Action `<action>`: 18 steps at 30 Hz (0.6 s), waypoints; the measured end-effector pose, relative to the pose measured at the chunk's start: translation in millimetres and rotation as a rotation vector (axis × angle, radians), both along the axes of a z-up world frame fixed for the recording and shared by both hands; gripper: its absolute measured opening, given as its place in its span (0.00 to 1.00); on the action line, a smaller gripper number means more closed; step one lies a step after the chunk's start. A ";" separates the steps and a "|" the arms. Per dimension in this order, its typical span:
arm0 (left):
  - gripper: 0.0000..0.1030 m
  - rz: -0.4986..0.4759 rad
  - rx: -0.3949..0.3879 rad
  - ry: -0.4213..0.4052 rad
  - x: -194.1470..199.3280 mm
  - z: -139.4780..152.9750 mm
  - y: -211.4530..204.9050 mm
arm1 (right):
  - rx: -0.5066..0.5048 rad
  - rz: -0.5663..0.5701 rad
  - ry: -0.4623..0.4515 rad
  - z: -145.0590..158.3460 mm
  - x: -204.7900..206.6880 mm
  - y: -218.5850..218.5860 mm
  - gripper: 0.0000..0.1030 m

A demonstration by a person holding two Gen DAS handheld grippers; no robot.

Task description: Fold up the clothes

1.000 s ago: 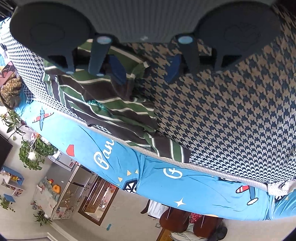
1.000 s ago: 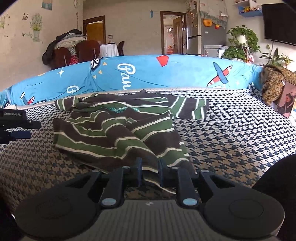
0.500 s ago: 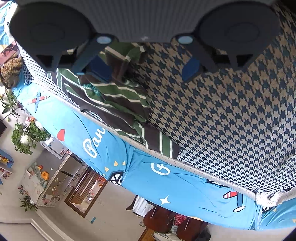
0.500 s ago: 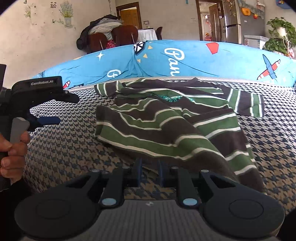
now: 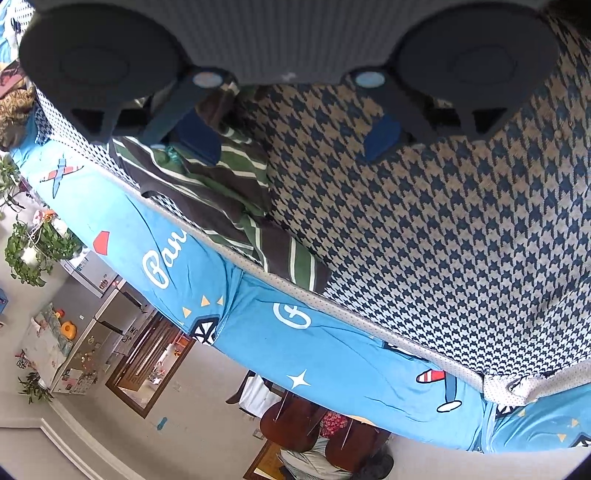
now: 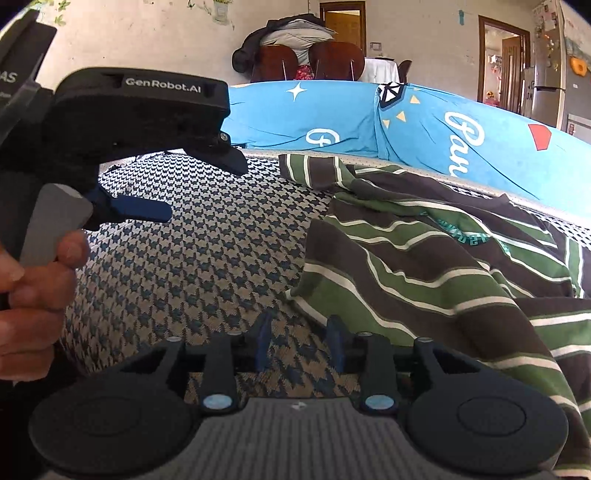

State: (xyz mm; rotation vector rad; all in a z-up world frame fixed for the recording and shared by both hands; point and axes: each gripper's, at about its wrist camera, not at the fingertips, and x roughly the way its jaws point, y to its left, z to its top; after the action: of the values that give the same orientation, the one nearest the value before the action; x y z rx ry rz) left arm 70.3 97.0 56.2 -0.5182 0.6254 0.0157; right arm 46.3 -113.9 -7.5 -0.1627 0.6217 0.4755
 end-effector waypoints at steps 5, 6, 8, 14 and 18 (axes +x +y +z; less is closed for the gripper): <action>0.86 0.024 -0.025 0.003 -4.4 -1.2 7.0 | -0.086 0.000 -0.047 -13.2 14.6 15.1 0.52; 0.86 0.024 -0.029 0.004 -4.8 -1.3 7.2 | -0.097 -0.005 -0.049 -16.2 18.5 16.5 0.55; 0.86 0.022 -0.036 0.005 -4.8 -1.5 7.0 | -0.119 -0.017 -0.052 -22.2 26.2 19.2 0.56; 0.86 0.024 -0.032 0.002 -5.5 -2.0 4.5 | -0.100 -0.050 -0.042 -27.8 44.7 17.3 0.56; 0.86 0.021 -0.023 0.005 -5.0 -2.6 2.6 | -0.075 -0.072 -0.032 -29.9 56.3 14.6 0.44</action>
State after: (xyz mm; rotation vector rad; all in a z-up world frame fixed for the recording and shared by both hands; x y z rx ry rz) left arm 65.2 99.7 53.5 -0.5468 0.6254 0.0300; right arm 102.6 -99.3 -37.4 -0.2180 0.6122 0.3793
